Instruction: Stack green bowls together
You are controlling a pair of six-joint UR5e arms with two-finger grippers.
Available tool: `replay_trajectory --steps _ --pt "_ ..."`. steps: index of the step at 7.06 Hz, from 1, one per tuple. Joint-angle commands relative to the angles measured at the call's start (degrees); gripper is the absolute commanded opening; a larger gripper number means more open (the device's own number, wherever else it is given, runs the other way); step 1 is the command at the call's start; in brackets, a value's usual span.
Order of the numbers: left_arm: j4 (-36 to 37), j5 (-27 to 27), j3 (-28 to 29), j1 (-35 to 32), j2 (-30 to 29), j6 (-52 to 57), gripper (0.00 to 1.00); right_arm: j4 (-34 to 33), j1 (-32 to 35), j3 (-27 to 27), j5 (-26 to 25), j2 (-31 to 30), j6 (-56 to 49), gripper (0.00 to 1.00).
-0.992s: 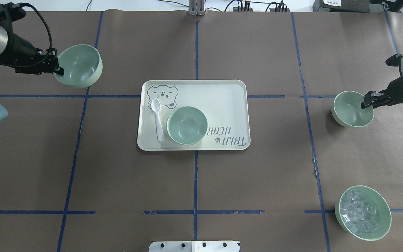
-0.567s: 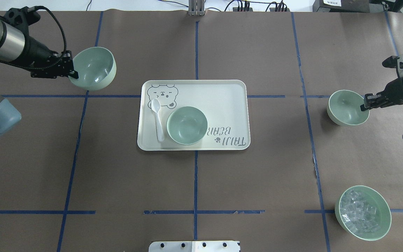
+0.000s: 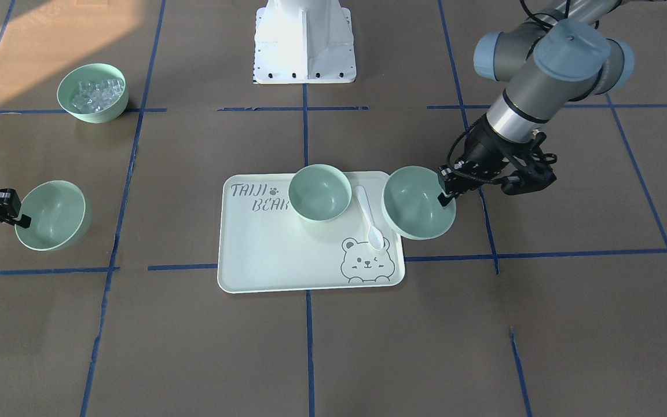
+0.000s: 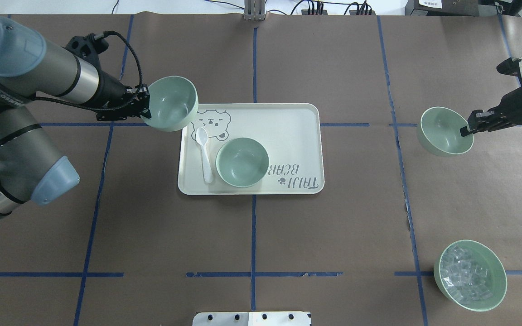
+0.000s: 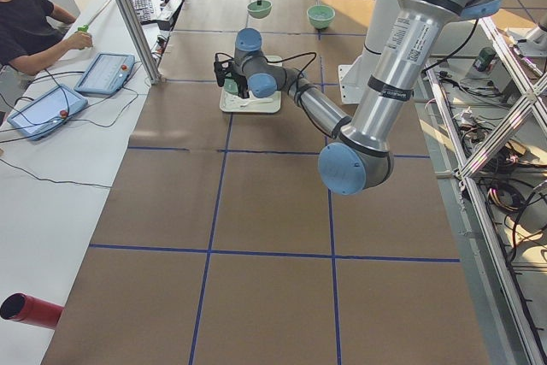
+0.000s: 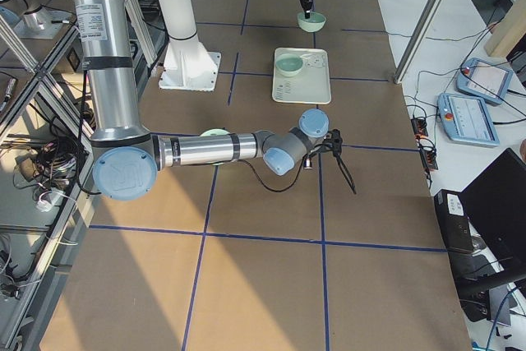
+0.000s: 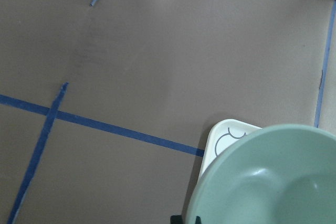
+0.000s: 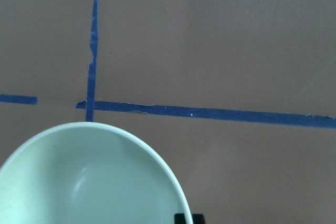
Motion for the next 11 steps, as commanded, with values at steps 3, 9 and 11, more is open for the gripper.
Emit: replay_trajectory --steps 3,9,11 --pt "9.7 12.2 1.8 11.9 -8.9 -3.4 0.0 0.0 0.1 2.2 0.2 1.5 3.3 0.0" --pt "9.2 12.0 4.0 14.5 -11.2 -3.4 0.0 0.0 0.1 2.3 0.2 1.8 3.3 0.0" --pt "8.8 12.1 4.0 15.5 -10.7 -3.3 0.99 0.0 0.1 2.4 0.2 1.7 3.3 0.0"
